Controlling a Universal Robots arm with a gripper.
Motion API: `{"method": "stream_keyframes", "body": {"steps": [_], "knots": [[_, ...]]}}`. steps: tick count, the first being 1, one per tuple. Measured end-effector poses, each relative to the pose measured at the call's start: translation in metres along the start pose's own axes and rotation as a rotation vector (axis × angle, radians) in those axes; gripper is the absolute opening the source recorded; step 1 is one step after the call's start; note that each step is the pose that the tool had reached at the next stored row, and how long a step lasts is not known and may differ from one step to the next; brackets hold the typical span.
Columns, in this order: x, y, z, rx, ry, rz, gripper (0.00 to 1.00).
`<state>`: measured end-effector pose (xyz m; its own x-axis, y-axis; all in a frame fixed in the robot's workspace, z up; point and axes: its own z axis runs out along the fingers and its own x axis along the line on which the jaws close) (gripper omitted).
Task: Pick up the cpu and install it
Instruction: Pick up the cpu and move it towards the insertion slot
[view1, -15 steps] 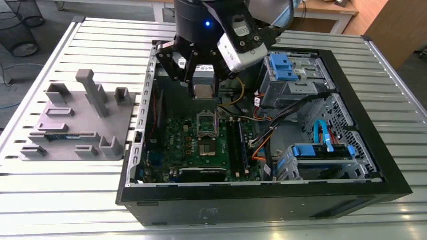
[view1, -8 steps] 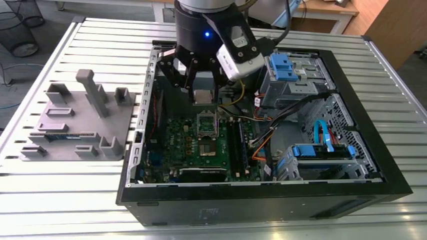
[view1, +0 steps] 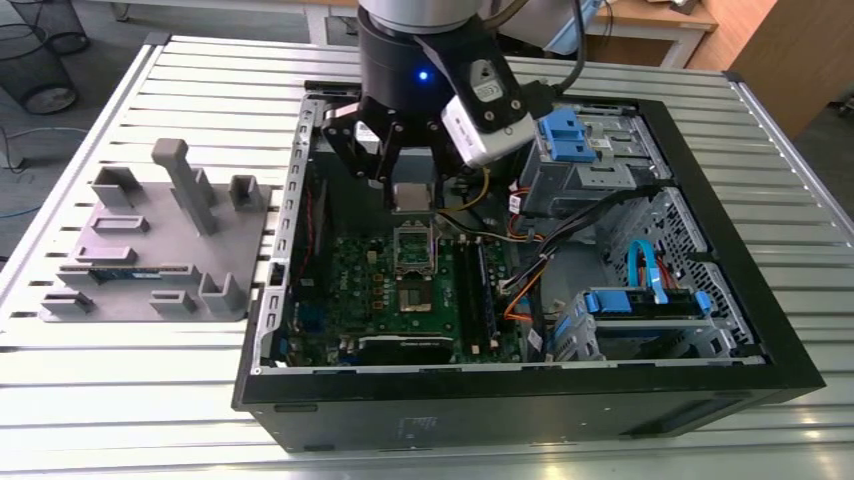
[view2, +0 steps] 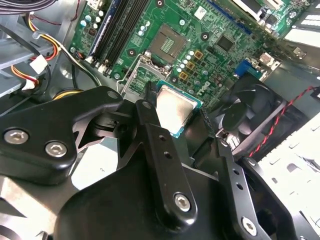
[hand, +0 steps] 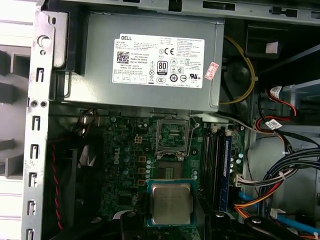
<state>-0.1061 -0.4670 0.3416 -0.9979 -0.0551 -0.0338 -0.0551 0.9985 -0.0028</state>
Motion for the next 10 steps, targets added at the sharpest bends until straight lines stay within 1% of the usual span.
{"method": "stream_keyframes", "body": {"steps": [8,10], "knots": [[-0.0009,0.0,0.0005,0.0001,0.0001,0.0,0.47],[-0.0009,0.0,0.0014,-0.0001,-0.0001,0.0,0.47]]}}
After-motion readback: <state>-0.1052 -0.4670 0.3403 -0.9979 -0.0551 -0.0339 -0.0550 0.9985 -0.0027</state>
